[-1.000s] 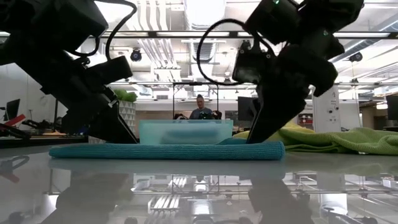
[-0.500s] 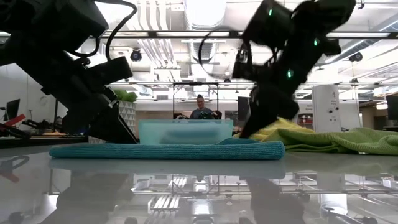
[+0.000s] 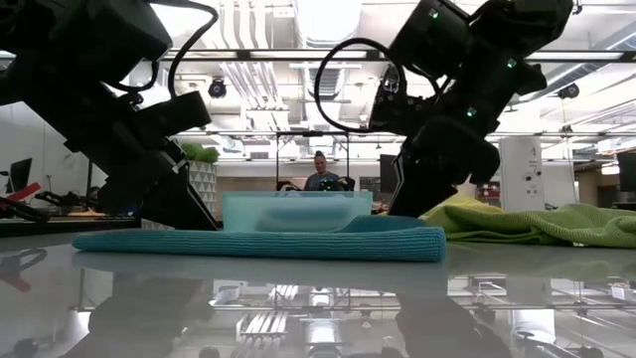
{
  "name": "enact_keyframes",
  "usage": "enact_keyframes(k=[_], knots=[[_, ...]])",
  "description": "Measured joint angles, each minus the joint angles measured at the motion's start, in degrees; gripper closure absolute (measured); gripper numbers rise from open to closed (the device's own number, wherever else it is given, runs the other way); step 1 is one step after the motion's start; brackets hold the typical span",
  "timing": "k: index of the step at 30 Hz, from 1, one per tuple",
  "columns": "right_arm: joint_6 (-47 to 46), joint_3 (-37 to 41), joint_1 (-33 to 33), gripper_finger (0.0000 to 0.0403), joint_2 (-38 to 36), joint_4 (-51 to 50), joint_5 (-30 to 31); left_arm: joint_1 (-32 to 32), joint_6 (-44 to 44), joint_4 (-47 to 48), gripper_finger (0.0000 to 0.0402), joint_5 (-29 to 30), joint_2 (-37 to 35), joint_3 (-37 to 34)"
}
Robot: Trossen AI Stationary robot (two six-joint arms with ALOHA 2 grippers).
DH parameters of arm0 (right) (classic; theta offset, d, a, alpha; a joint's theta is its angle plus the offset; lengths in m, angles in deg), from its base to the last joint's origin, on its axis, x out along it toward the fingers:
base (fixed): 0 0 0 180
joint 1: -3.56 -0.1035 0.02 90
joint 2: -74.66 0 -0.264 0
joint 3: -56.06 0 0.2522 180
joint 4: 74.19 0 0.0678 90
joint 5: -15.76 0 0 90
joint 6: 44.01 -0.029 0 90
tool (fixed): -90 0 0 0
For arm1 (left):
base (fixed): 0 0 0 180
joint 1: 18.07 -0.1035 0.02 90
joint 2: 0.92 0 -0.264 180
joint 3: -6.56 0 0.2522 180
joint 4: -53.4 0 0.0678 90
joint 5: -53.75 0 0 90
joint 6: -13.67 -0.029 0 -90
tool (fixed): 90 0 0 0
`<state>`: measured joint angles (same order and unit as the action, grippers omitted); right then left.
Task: Fold microfiber towels
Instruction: Fold the light blue microfiber cloth
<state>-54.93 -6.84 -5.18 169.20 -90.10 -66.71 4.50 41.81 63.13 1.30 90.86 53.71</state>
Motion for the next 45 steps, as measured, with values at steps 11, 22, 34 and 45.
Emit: enact_keyframes(k=[11,22,34,45], knots=[[1.0,-1.2,-2.9,0.0394,-0.7,2.4,-6.2,0.0,0.0,0.3,0.0267,0.0,0.0,-0.7],[1.8,-1.4,-5.5,0.0394,-0.6,3.8,-6.1,0.0,0.1,0.0,0.0267,0.0,0.1,-0.7],[-3.1,-1.4,-3.0,0.0339,-0.7,2.3,-6.6,0.0,0.1,0.0,0.0267,0.0,0.1,-0.8],[-6.1,-1.1,-2.0,0.0201,-0.4,2.1,-6.1,0.0,0.1,0.0,0.0267,0.0,0.1,-0.8]])
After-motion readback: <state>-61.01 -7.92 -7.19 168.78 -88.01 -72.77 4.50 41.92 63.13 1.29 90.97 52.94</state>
